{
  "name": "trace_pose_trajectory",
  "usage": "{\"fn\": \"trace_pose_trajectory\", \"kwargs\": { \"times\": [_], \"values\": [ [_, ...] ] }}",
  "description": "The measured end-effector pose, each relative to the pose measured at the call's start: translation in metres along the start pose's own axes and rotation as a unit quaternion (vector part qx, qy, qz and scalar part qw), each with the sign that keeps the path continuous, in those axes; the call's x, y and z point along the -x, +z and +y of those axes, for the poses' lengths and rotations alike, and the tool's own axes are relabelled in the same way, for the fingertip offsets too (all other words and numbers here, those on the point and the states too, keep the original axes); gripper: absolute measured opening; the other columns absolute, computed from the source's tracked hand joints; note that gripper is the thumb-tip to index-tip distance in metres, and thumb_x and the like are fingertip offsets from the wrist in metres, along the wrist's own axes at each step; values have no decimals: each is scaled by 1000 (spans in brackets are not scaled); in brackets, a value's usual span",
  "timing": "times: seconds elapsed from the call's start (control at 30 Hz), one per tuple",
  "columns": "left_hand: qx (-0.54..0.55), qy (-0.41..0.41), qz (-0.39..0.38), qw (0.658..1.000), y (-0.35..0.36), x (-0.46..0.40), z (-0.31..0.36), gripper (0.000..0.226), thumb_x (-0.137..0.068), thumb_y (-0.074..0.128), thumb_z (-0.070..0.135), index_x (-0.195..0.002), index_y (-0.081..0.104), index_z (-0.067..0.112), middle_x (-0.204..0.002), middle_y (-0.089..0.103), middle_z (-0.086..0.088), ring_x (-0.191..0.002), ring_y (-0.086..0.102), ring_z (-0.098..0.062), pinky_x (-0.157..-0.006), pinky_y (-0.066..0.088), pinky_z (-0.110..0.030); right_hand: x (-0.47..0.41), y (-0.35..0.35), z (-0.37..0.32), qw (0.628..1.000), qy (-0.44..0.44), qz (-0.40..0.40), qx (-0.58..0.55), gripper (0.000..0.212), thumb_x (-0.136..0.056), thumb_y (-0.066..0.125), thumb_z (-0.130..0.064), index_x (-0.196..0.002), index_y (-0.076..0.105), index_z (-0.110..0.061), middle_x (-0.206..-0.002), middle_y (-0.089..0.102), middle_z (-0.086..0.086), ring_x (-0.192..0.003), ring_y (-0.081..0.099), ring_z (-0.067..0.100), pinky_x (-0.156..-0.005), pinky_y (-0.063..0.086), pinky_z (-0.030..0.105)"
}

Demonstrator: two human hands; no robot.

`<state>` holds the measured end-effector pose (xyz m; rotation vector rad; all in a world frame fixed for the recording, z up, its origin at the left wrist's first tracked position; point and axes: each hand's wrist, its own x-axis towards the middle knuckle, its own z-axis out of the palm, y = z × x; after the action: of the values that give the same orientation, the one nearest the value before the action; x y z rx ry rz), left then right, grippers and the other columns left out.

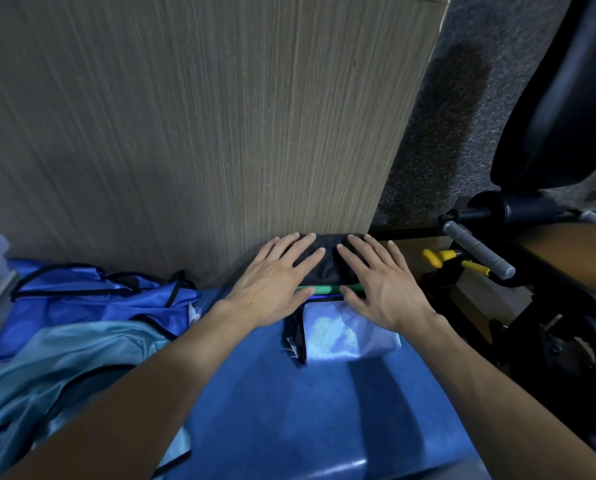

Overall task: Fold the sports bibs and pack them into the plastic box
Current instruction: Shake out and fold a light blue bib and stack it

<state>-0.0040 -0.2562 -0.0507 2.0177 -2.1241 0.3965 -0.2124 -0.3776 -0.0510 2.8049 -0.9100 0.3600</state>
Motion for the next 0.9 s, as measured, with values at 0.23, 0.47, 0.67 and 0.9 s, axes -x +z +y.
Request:
{"fn": "trace_pose_trajectory", "kwargs": {
  "times": [0.23, 0.47, 0.67, 0.9],
  "values": [
    [45, -40, 52, 997, -16, 60, 2, 65, -102, 48, 50, -159, 31, 26, -167, 22, -1, -153, 17, -25, -126, 16, -43, 21, -3, -58, 996, -50, 49, -49, 67, -97, 33, -51, -157, 37, -20, -164, 33, 1, -153, 25, 25, -125, 17, 50],
    [52, -164, 89, 981, -29, 175, -28, 54, -92, 46, 46, -135, 62, 19, -136, 60, -2, -128, 53, -29, -105, 46, -50, 53, 15, -174, 979, -145, 45, -139, 62, -99, 40, -47, -154, 41, -19, -160, 39, 2, -150, 33, 25, -122, 23, 49],
    [-14, -265, 118, 957, -67, 249, -60, 34, -89, 67, 37, -119, 69, 21, -108, 67, -2, -98, 62, -31, -83, 50, -45, 82, 32, -251, 952, -160, -30, -258, 67, -101, 35, -55, -158, 34, -21, -163, 32, -3, -149, 30, 17, -124, 22, 43],
    [-24, -286, 6, 958, -68, 265, -64, 25, -99, 58, 41, -117, 69, 27, -114, 66, 4, -107, 55, -26, -88, 40, -40, 87, 26, -289, 920, -144, -119, -345, 79, -96, 57, -56, -160, 25, -23, -163, 27, -7, -148, 27, 14, -123, 17, 28]
  ]
}}
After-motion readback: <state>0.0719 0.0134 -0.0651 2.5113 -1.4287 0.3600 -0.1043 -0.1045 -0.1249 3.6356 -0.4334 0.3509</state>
